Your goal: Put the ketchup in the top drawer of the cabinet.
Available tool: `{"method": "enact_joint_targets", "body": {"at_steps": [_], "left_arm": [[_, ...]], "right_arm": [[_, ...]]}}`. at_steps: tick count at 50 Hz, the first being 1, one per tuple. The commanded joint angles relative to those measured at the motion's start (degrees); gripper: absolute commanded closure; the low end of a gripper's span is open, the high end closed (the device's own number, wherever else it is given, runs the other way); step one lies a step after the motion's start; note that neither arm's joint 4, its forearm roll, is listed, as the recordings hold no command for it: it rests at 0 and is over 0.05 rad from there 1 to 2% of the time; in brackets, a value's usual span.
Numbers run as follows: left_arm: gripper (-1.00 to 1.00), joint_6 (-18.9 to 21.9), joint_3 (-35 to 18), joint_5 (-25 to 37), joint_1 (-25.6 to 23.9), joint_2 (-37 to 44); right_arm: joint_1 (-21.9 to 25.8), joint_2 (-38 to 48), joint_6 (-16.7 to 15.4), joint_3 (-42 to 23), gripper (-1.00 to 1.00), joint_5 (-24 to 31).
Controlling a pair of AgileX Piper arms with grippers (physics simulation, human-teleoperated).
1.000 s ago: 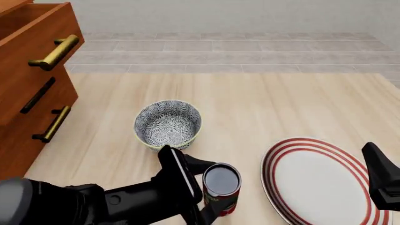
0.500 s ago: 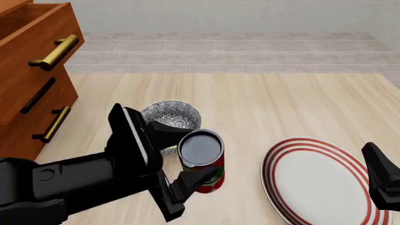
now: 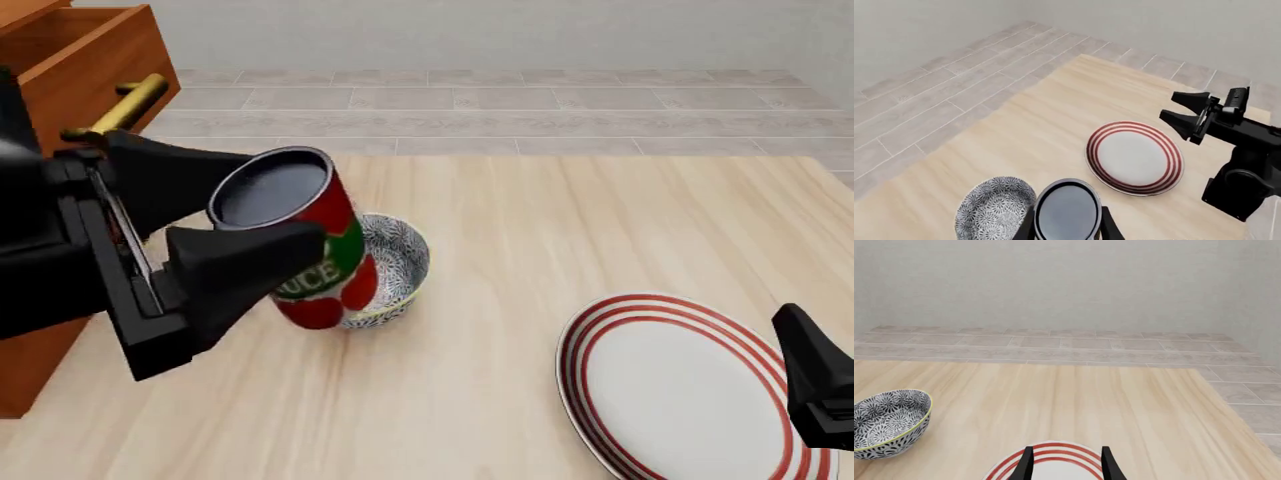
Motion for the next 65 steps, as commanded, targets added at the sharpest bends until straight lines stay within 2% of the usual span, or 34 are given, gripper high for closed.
{"method": "enact_joint_targets", "body": {"at_steps": [1, 4, 5, 9, 14, 16, 20, 22, 24, 27, 34, 36, 40, 43, 47, 50, 52, 65], "left_arm": [[1.00, 0.61, -5.03, 13.14, 3.23, -10.08], [1.00, 0.62, -6.50, 15.87, 3.92, -11.94], [1.00, 1.75, -7.46, 18.37, 4.47, -13.21], [1.00, 1.11, -9.27, 21.31, 5.88, -13.84], [1.00, 2.66, -11.35, 25.08, 6.98, -15.88], [1.00, 2.58, -12.41, 27.11, 9.59, -17.82], [1.00, 2.13, -14.00, 29.12, 10.47, -18.61], [1.00, 3.33, -15.02, 30.26, 11.38, -19.51], [1.00, 5.18, -16.32, 31.50, 9.95, -19.38], [1.00, 7.37, -18.61, 33.93, 11.52, -20.47], [1.00, 6.02, -23.77, 38.57, 15.06, -20.50], [1.00, 6.92, -25.05, 39.88, 16.50, -20.62], [1.00, 5.99, -28.03, 41.83, 17.17, -19.83], [1.00, 7.67, -30.55, 44.06, 19.13, -20.33], [1.00, 7.12, -35.09, 47.03, 22.07, -19.97], [1.00, 9.16, -37.69, 48.41, 21.69, -20.11], [1.00, 7.98, -40.23, 49.64, 22.41, -18.93], [1.00, 9.22, -47.63, 52.19, 28.21, -14.13]], "right_arm": [[0.00, 0.00, 0.00, 0.00, -1.00, 0.00], [0.00, 0.00, 0.00, 0.00, -1.00, 0.00], [0.00, 0.00, 0.00, 0.00, -1.00, 0.00], [0.00, 0.00, 0.00, 0.00, -1.00, 0.00], [0.00, 0.00, 0.00, 0.00, -1.00, 0.00], [0.00, 0.00, 0.00, 0.00, -1.00, 0.00], [0.00, 0.00, 0.00, 0.00, -1.00, 0.00], [0.00, 0.00, 0.00, 0.00, -1.00, 0.00], [0.00, 0.00, 0.00, 0.00, -1.00, 0.00], [0.00, 0.00, 0.00, 0.00, -1.00, 0.00], [0.00, 0.00, 0.00, 0.00, -1.00, 0.00], [0.00, 0.00, 0.00, 0.00, -1.00, 0.00], [0.00, 0.00, 0.00, 0.00, -1.00, 0.00], [0.00, 0.00, 0.00, 0.00, -1.00, 0.00], [0.00, 0.00, 0.00, 0.00, -1.00, 0.00], [0.00, 0.00, 0.00, 0.00, -1.00, 0.00], [0.00, 0.00, 0.00, 0.00, -1.00, 0.00], [0.00, 0.00, 0.00, 0.00, -1.00, 0.00]]}}
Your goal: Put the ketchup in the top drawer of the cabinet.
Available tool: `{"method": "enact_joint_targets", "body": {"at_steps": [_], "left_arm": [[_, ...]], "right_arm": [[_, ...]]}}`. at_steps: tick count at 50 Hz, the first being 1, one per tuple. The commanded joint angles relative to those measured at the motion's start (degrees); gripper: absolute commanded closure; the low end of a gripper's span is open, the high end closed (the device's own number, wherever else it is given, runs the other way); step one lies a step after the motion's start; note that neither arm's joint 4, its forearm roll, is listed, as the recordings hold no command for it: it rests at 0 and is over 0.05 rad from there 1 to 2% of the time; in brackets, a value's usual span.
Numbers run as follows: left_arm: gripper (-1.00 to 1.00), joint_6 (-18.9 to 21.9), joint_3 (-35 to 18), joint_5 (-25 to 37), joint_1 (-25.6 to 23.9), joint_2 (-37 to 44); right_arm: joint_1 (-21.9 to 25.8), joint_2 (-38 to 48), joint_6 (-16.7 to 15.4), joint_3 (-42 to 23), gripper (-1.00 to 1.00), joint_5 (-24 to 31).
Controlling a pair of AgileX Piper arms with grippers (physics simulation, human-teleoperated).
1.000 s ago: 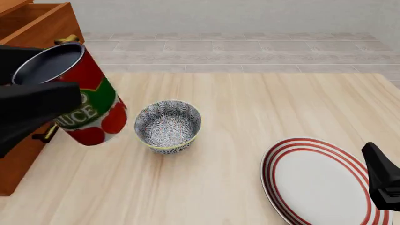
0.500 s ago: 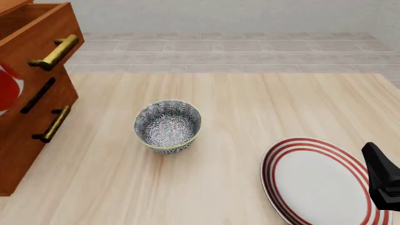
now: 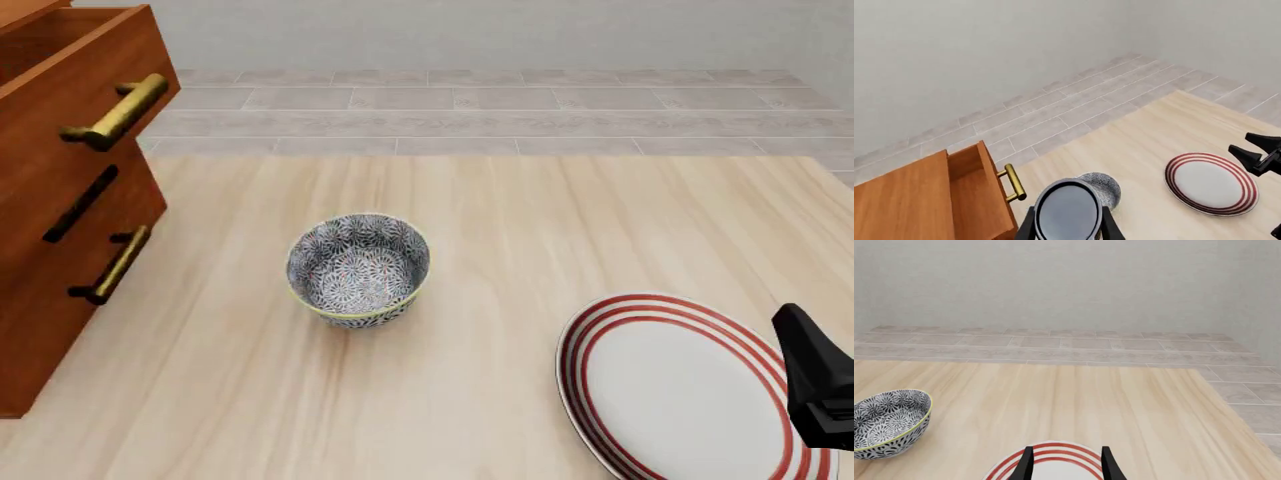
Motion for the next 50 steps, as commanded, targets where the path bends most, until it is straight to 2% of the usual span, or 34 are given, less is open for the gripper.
{"method": "enact_joint_targets", "body": {"at_steps": [1, 9, 11, 14, 16, 19, 23, 31, 34, 40, 45, 47, 50], "left_arm": [[1.00, 2.13, -6.70, 2.76, 5.31, 3.34], [1.00, 2.30, -3.41, 0.76, 7.82, 3.58], [1.00, 2.89, -3.60, 0.41, 7.00, 3.63], [1.00, 5.38, -3.50, -1.09, 9.72, 3.29], [1.00, 4.09, -3.98, -1.12, 10.48, 4.30], [1.00, 3.74, -3.91, -1.48, 14.26, 6.40], [1.00, 3.51, -2.70, -2.52, 15.66, 7.41], [1.00, 3.06, -1.57, -3.55, 17.20, 8.34], [1.00, 4.40, -1.15, -3.93, 19.15, 8.86], [1.00, 4.54, -1.94, -4.01, 20.87, 9.83], [1.00, 3.25, -2.51, -4.10, 20.48, 10.21], [1.00, 4.85, -2.64, -4.26, 19.38, 9.60], [1.00, 4.85, -2.58, -4.74, 20.97, 10.03]], "right_arm": [[0.00, 0.00, 0.00, 0.00, -1.00, 0.00], [0.00, 0.00, 0.00, 0.00, -1.00, 0.00], [0.00, 0.00, 0.00, 0.00, -1.00, 0.00], [0.00, 0.00, 0.00, 0.00, -1.00, 0.00], [0.00, 0.00, 0.00, 0.00, -1.00, 0.00], [0.00, 0.00, 0.00, 0.00, -1.00, 0.00], [0.00, 0.00, 0.00, 0.00, -1.00, 0.00], [0.00, 0.00, 0.00, 0.00, -1.00, 0.00], [0.00, 0.00, 0.00, 0.00, -1.00, 0.00], [0.00, 0.00, 0.00, 0.00, -1.00, 0.00], [0.00, 0.00, 0.00, 0.00, -1.00, 0.00], [0.00, 0.00, 0.00, 0.00, -1.00, 0.00], [0.00, 0.00, 0.00, 0.00, -1.00, 0.00]]}}
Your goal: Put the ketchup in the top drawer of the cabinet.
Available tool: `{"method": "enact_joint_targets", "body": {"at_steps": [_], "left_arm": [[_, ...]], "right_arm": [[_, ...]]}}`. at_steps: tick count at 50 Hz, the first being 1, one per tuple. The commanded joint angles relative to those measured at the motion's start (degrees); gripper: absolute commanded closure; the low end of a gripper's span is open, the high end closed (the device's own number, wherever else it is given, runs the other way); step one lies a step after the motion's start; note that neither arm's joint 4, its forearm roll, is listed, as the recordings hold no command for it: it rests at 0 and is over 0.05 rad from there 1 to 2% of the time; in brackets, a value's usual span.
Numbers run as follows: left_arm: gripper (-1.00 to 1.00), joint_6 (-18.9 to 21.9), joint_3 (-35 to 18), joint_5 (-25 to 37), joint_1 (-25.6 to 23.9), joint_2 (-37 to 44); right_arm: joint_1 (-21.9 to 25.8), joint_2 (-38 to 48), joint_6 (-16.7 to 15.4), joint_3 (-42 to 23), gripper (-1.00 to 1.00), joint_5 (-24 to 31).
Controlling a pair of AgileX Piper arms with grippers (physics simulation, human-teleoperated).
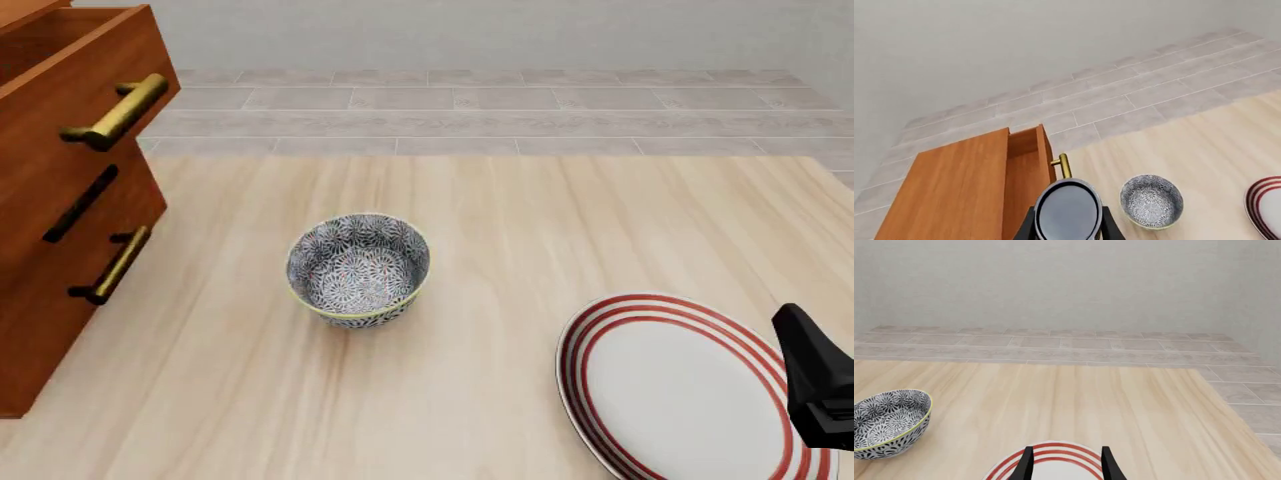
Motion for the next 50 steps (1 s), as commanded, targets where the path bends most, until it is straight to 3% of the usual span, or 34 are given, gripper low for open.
{"method": "enact_joint_targets", "body": {"at_steps": [1, 4, 11, 14, 27, 32, 40, 50], "left_arm": [[1.00, 1.52, -0.71, -0.95, 2.29, 1.15], [1.00, 0.63, -0.54, -1.37, 4.81, 2.27], [1.00, 0.04, 1.19, -1.86, 5.22, 3.13], [1.00, 2.61, 3.92, -3.56, 6.77, 3.24], [1.00, 2.87, 6.27, -6.43, 11.08, 5.97], [1.00, 2.09, 4.90, -6.37, 12.21, 6.59], [1.00, 5.76, 6.54, -8.07, 15.51, 7.04], [1.00, 5.38, 7.52, -9.47, 17.03, 8.00]], "right_arm": [[0.00, 0.00, 0.00, 0.00, -1.00, 0.00], [0.00, 0.00, 0.00, 0.00, -1.00, 0.00], [0.00, 0.00, 0.00, 0.00, -1.00, 0.00], [0.00, 0.00, 0.00, 0.00, -1.00, 0.00], [0.00, 0.00, 0.00, 0.00, -1.00, 0.00], [0.00, 0.00, 0.00, 0.00, -1.00, 0.00], [0.00, 0.00, 0.00, 0.00, -1.00, 0.00], [0.00, 0.00, 0.00, 0.00, -1.00, 0.00]]}}
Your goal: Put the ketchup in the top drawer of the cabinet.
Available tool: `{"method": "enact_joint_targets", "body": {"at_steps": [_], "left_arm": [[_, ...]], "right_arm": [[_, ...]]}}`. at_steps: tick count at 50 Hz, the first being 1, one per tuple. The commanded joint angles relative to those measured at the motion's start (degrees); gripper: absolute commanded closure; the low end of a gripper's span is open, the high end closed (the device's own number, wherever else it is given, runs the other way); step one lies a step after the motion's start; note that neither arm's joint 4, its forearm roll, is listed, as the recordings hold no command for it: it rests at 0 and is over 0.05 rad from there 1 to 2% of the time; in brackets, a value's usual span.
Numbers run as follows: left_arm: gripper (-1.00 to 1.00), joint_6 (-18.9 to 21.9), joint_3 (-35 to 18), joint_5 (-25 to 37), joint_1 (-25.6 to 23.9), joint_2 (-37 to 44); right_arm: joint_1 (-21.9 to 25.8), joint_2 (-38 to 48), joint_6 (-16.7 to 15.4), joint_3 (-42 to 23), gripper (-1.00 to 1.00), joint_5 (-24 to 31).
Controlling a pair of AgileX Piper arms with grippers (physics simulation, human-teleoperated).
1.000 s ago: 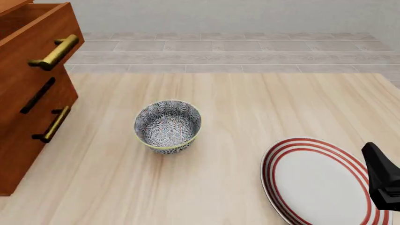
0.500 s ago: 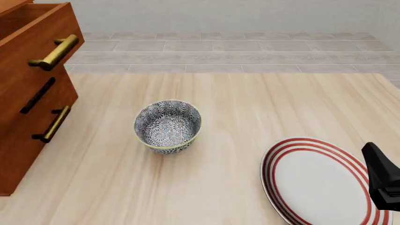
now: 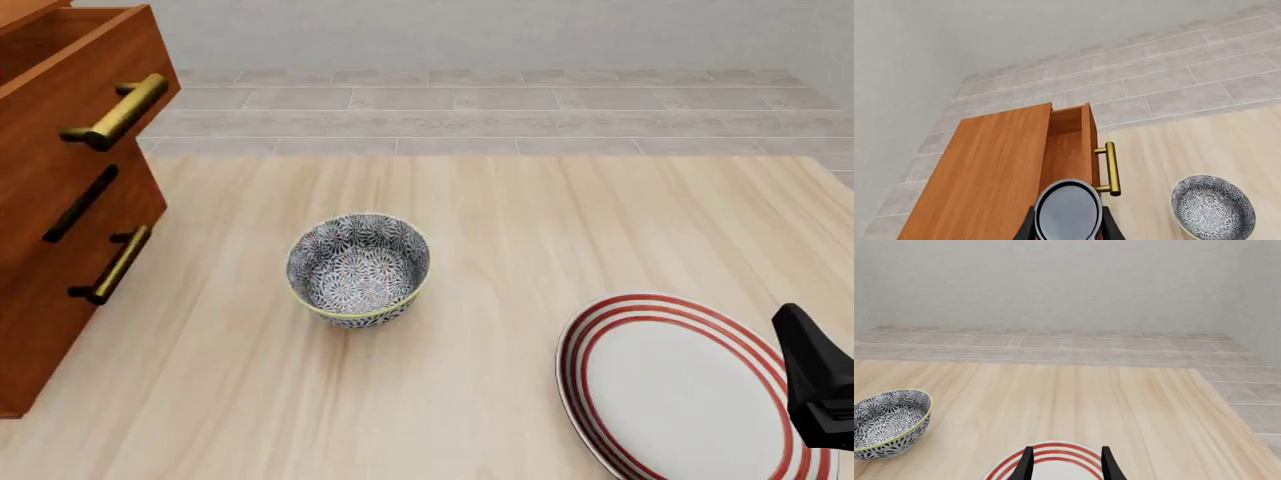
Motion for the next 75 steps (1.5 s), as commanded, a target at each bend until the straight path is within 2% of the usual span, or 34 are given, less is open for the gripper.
{"method": "enact_joint_targets", "body": {"at_steps": [1, 23, 39, 40, 42, 46, 75], "left_arm": [[1.00, 2.11, 1.70, -1.90, 2.29, 0.76], [1.00, 2.75, 6.87, -6.21, 3.51, 2.29], [1.00, 3.08, 8.32, -7.98, 5.25, 3.22], [1.00, 2.08, 7.80, -7.84, 5.59, 3.74], [1.00, 3.29, 8.05, -8.19, 5.60, 3.68], [1.00, 2.97, 7.81, -8.36, 5.97, 4.30], [1.00, 1.63, 10.98, -14.04, 6.16, 9.14]], "right_arm": [[0.00, 0.00, 0.00, 0.00, -1.00, 0.00], [0.00, 0.00, 0.00, 0.00, -1.00, 0.00], [0.00, 0.00, 0.00, 0.00, -1.00, 0.00], [0.00, 0.00, 0.00, 0.00, -1.00, 0.00], [0.00, 0.00, 0.00, 0.00, -1.00, 0.00], [0.00, 0.00, 0.00, 0.00, -1.00, 0.00], [0.00, 0.00, 0.00, 0.00, -1.00, 0.00]]}}
